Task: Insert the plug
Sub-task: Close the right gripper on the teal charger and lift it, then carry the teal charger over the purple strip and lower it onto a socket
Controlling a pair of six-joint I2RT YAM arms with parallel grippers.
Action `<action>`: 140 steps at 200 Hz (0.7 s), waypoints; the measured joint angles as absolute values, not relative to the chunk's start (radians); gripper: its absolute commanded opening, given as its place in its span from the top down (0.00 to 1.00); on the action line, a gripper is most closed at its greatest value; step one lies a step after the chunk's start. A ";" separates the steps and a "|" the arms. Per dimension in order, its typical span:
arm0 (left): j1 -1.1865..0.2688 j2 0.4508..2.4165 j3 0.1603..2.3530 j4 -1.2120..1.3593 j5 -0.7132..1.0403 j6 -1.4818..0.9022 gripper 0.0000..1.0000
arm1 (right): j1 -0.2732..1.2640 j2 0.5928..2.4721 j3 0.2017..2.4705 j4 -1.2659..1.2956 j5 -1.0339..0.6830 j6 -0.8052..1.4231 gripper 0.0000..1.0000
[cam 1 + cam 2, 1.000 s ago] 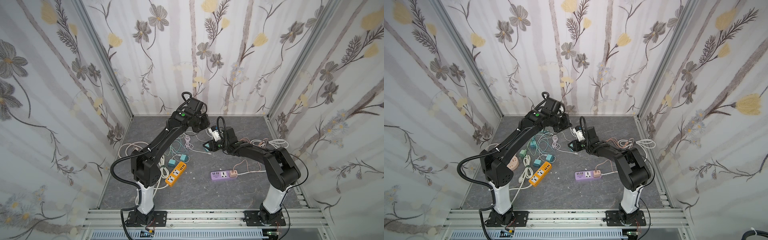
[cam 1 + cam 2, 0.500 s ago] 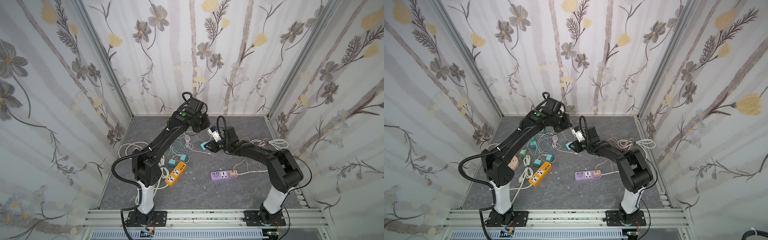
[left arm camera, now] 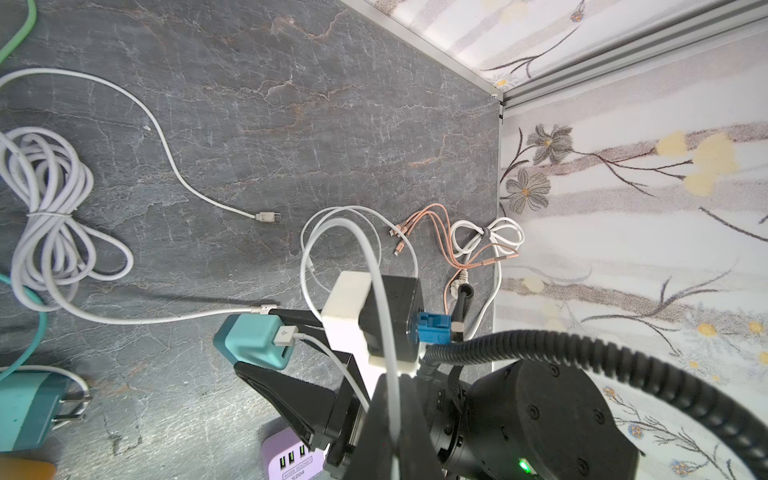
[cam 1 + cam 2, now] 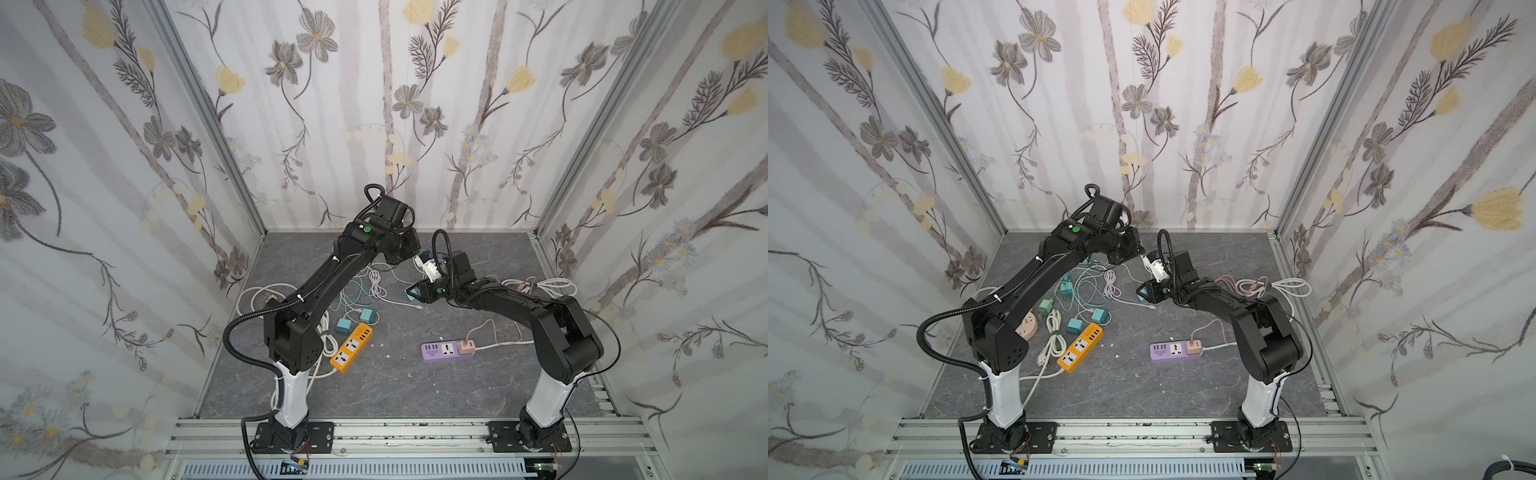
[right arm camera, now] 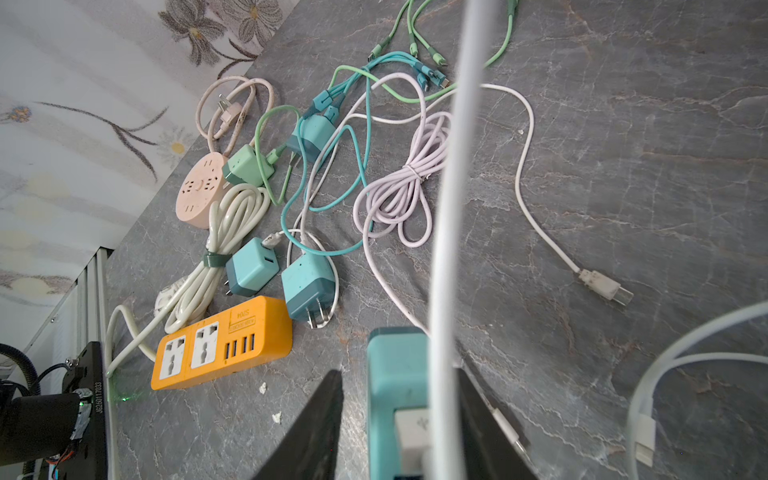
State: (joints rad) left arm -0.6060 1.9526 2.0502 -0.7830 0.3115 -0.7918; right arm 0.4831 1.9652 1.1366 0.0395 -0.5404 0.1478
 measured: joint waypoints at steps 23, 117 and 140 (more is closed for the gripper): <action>-0.606 1.953 2.050 -0.783 0.312 -0.792 1.00 | 0.483 1.965 1.137 0.038 -0.542 0.147 0.60; -0.593 1.946 2.043 -0.769 0.323 -0.784 1.00 | 0.483 1.902 1.234 -0.176 -0.543 -0.019 0.87; -0.564 1.927 2.007 -0.743 0.342 -0.778 1.00 | 0.482 1.850 1.295 -0.350 -0.578 -0.206 0.88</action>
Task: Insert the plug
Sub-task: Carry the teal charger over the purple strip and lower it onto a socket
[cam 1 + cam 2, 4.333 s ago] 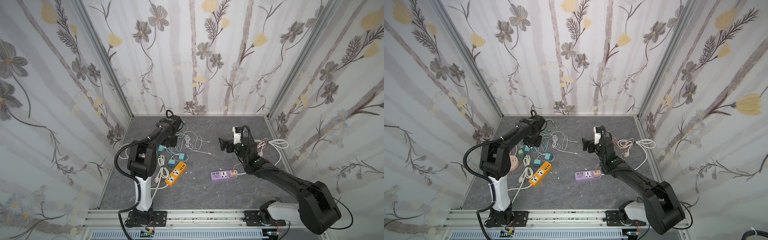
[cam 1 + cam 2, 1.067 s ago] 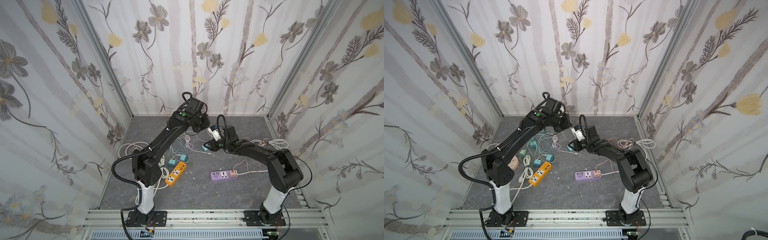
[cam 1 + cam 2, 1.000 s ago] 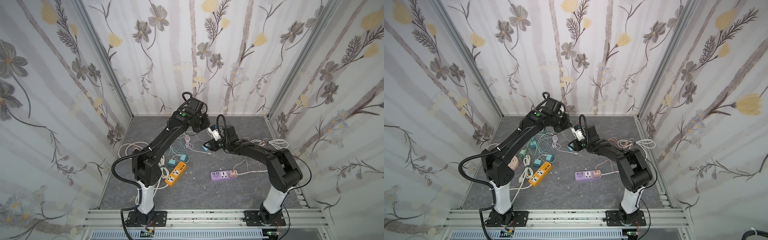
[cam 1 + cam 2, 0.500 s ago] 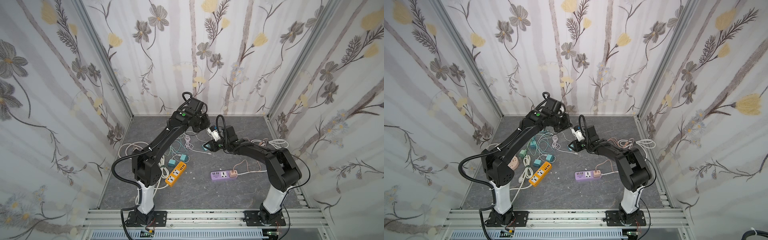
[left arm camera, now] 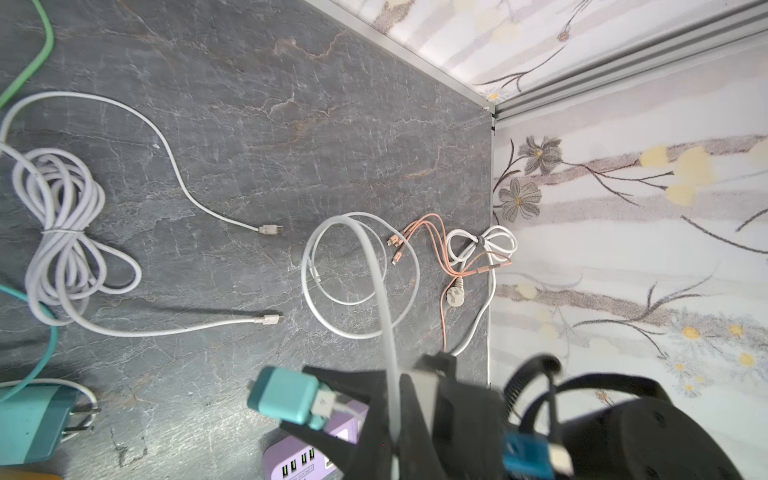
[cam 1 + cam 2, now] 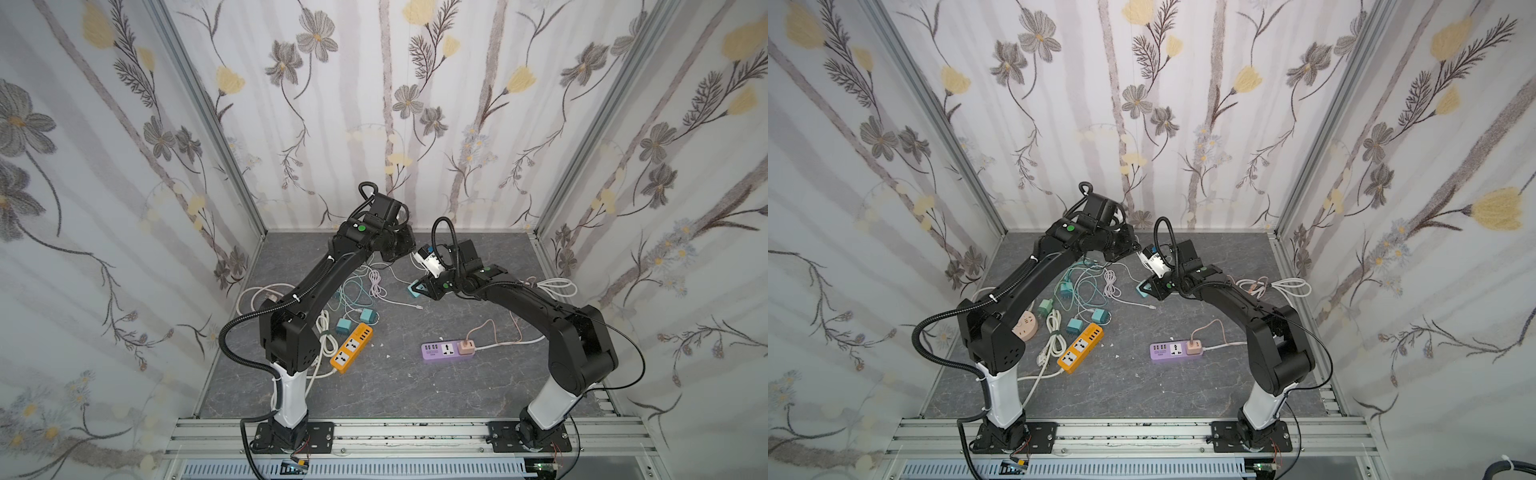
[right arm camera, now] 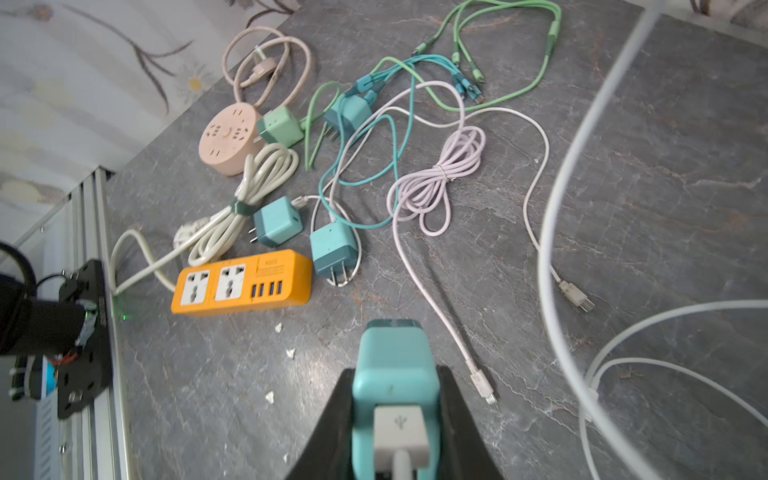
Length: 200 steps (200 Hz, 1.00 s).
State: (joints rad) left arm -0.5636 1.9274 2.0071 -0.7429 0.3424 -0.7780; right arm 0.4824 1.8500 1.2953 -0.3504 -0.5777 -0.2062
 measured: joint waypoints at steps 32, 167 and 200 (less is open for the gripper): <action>-0.548 1.905 1.942 -0.719 0.370 -0.762 1.00 | 0.483 1.827 1.373 -0.633 -0.626 -0.516 0.94; -0.546 1.859 1.654 -0.573 0.642 -0.731 1.00 | 0.516 1.734 1.143 -0.818 -0.487 -0.937 0.95; -0.549 1.847 1.629 -0.572 0.707 -0.699 1.00 | 0.519 1.723 1.116 -0.818 -0.456 -0.956 0.96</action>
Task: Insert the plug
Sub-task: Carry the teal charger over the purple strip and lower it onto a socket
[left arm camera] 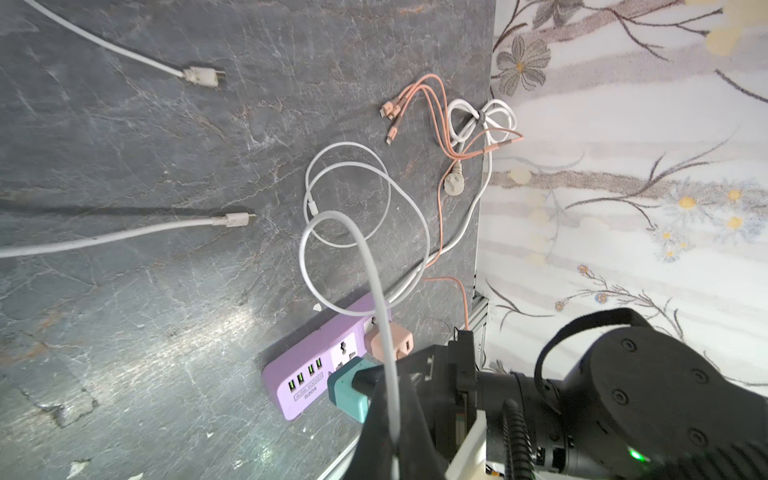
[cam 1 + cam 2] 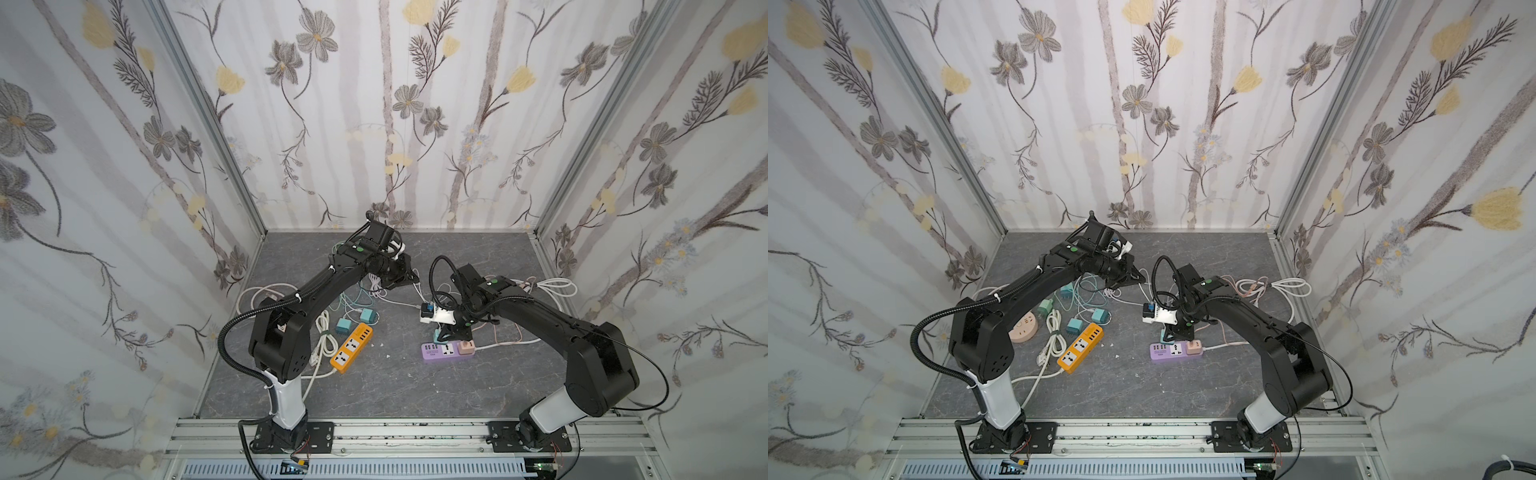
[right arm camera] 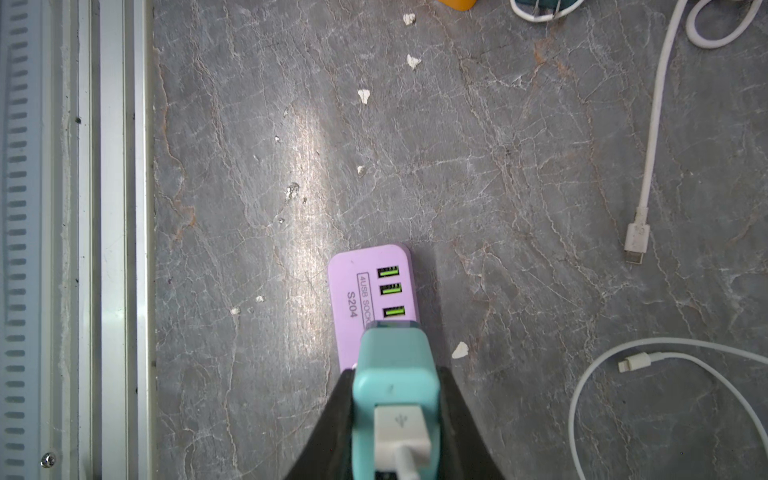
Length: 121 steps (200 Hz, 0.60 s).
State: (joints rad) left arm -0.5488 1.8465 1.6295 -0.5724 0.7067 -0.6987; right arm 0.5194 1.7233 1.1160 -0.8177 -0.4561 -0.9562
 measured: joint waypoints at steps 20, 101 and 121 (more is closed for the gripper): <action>-0.555 1.851 1.634 -0.588 0.753 -0.675 1.00 | 0.522 1.712 1.094 -0.816 -0.442 -0.970 0.97; -0.574 1.866 1.643 -0.643 0.815 -0.625 1.00 | 0.540 1.687 1.060 -0.850 -0.404 -1.005 0.97; -0.580 1.870 1.650 -0.654 0.818 -0.620 1.00 | 0.540 1.682 1.044 -0.838 -0.402 -1.005 0.97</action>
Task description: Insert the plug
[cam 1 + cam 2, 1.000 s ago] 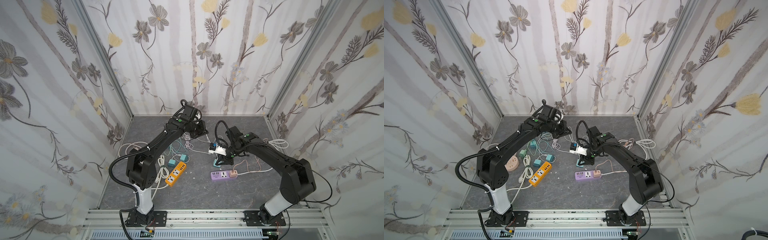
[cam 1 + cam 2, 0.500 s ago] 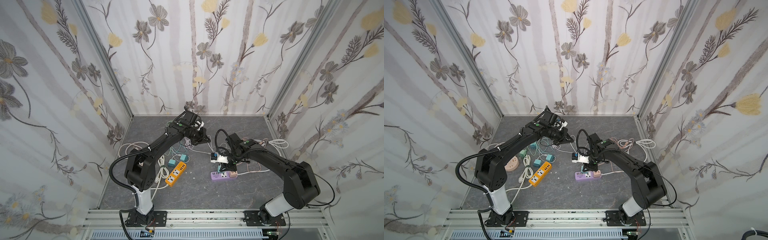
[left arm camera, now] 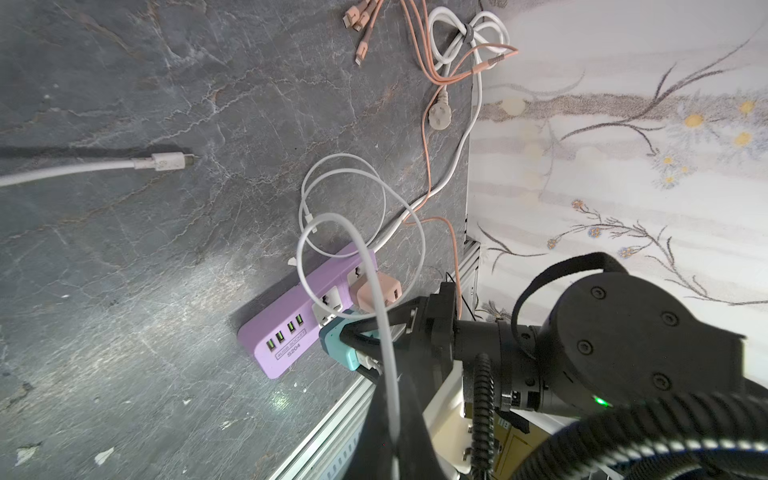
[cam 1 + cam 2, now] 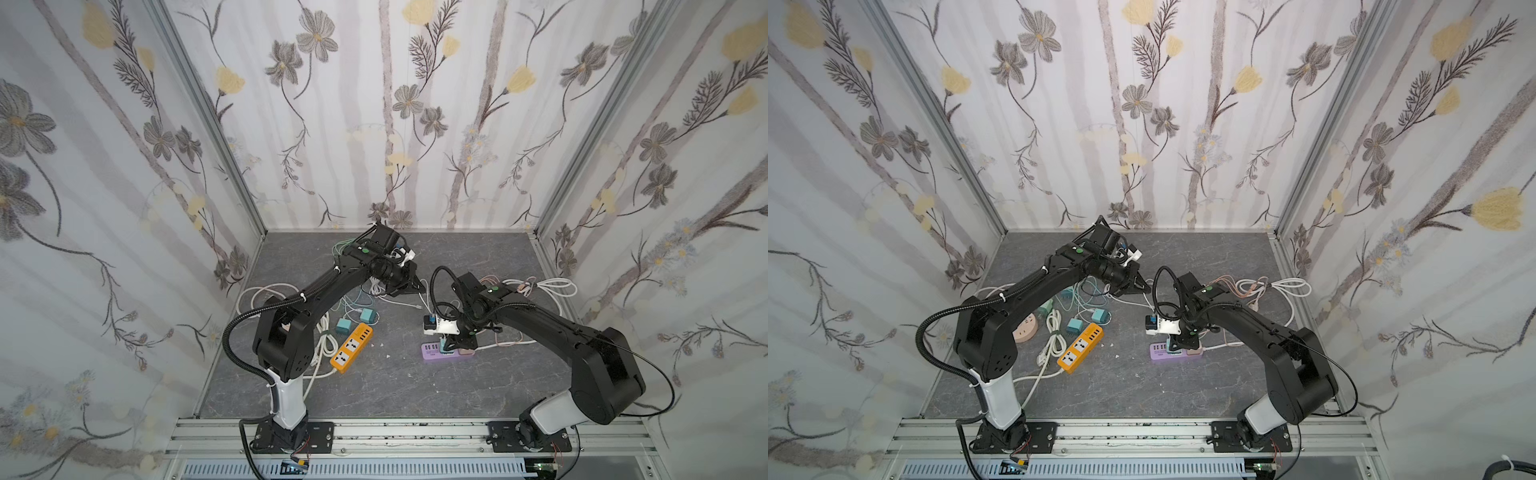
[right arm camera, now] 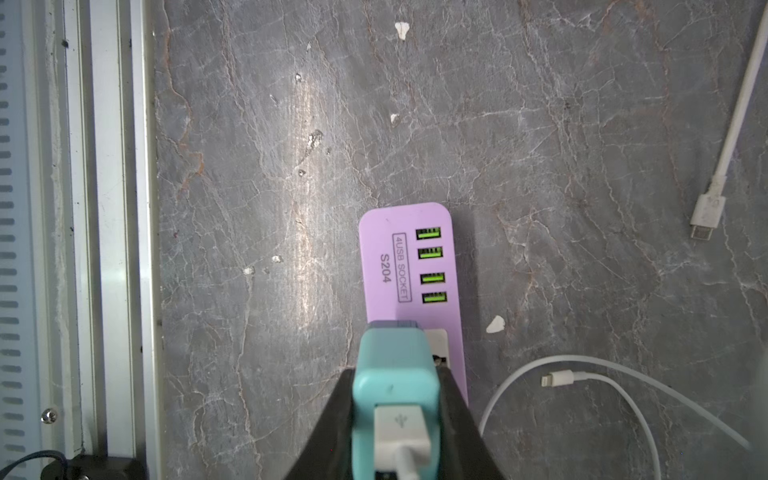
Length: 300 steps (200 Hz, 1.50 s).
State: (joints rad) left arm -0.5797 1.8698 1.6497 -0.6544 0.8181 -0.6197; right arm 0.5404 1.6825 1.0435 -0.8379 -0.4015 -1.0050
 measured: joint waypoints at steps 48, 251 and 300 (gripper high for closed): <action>-0.585 1.880 1.660 -0.663 0.820 -0.605 1.00 | 0.540 1.694 1.044 -0.827 -0.402 -1.013 0.97; -0.588 1.909 1.695 -0.701 0.831 -0.601 1.00 | 0.543 1.620 0.966 -0.780 -0.387 -1.065 0.97; -0.588 1.912 1.696 -0.709 0.835 -0.598 0.99 | 0.544 1.612 0.961 -0.778 -0.375 -1.079 0.98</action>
State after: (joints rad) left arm -0.5884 1.9121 1.6958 -0.7086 0.8349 -0.5976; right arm 0.5438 1.6119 0.9607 -0.7776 -0.3748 -1.0790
